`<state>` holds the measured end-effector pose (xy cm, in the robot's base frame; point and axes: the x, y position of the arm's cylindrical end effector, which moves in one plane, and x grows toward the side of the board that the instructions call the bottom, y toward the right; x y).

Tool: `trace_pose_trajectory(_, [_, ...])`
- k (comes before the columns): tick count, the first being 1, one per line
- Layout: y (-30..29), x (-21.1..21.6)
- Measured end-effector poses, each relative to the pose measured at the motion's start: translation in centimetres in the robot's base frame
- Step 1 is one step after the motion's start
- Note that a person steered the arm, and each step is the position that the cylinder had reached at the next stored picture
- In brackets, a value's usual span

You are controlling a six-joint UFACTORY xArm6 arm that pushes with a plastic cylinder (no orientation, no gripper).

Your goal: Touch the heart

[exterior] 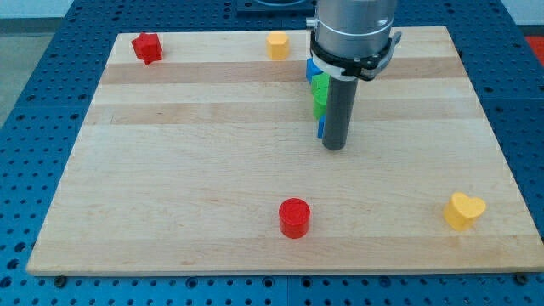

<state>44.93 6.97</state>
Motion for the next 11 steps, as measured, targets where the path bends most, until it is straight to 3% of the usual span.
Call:
trace_pose_trajectory(4, [-1.1, 2.5])
trace_pose_trajectory(7, [13.2, 3.2])
trace_pose_trajectory(11, [18.6, 8.9])
